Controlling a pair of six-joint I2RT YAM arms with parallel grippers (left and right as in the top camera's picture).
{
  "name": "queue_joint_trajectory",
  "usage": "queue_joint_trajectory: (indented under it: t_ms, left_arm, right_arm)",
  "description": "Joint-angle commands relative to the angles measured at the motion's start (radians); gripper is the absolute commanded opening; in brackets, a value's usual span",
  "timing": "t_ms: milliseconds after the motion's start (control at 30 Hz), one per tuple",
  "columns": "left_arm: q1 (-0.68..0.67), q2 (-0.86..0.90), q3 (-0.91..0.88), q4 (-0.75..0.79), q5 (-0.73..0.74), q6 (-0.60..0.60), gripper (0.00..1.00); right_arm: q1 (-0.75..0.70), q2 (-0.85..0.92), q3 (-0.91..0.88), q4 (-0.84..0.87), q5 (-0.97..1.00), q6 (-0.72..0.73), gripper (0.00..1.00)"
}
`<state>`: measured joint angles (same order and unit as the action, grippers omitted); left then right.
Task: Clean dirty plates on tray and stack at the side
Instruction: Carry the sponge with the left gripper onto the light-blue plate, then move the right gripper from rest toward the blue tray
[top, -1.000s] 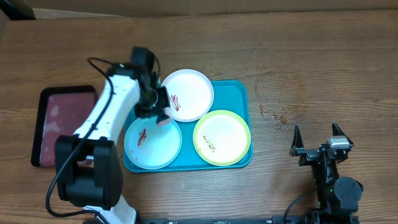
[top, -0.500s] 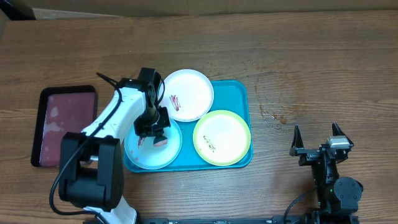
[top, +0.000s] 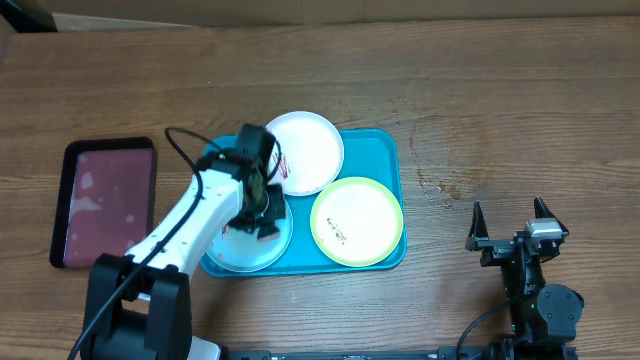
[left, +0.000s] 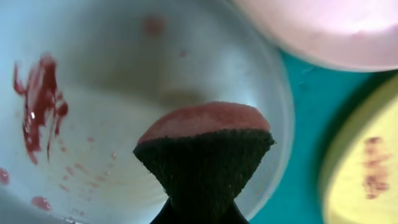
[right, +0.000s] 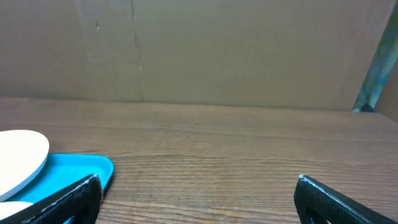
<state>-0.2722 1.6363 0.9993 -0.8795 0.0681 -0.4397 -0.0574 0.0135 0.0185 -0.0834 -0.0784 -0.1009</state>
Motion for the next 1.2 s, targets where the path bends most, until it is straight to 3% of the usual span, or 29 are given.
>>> queue_joint_trajectory:
  t_ms: [0,133,200,233,267,333,367,800,933,1167]
  left_arm:
    - [0.019,-0.005,-0.055,0.038,-0.044,-0.035,0.04]
    - [0.023,-0.005,-0.058,0.07,-0.054,-0.032,0.04]
    - [0.025,-0.005,-0.058,0.082,-0.063,-0.032,0.13]
    - [0.025,-0.005,-0.058,0.085,-0.084,-0.037,0.28]
    - [0.025,-0.005,-0.056,0.087,-0.104,-0.04,0.54]
    - [0.028,-0.005,-0.05,0.086,-0.126,-0.039,0.94]
    - [0.034,-0.005,-0.04,0.077,-0.128,-0.036,0.98]
    - [0.143,-0.116,0.299,-0.167,-0.048,-0.038,0.96]
    - [0.234,-0.183,0.393,-0.204,-0.05,-0.111,0.94]
    - [0.442,-0.218,0.403,-0.263,-0.041,-0.241,1.0]
  right_arm:
    - [-0.002,-0.01,-0.01,0.004,-0.001,-0.001,1.0]
    - [-0.002,-0.01,-0.01,0.004,-0.001,-0.001,1.0]
    - [-0.002,-0.01,-0.01,0.004,-0.001,-0.001,1.0]
    - [-0.002,-0.01,-0.01,0.004,-0.001,-0.001,1.0]
    - [-0.002,-0.01,-0.01,0.004,-0.001,-0.001,1.0]
    - [-0.002,-0.01,-0.01,0.004,-0.001,-0.001,1.0]
    - [-0.002,-0.01,-0.01,0.004,-0.001,-0.001,1.0]
    - [-0.002,-0.01,-0.01,0.004,-0.001,-0.001,1.0]
    - [-0.002,-0.01,-0.01,0.004,-0.001,-0.001,1.0]
    - [-0.002,-0.01,-0.01,0.004,-0.001,-0.001,1.0]
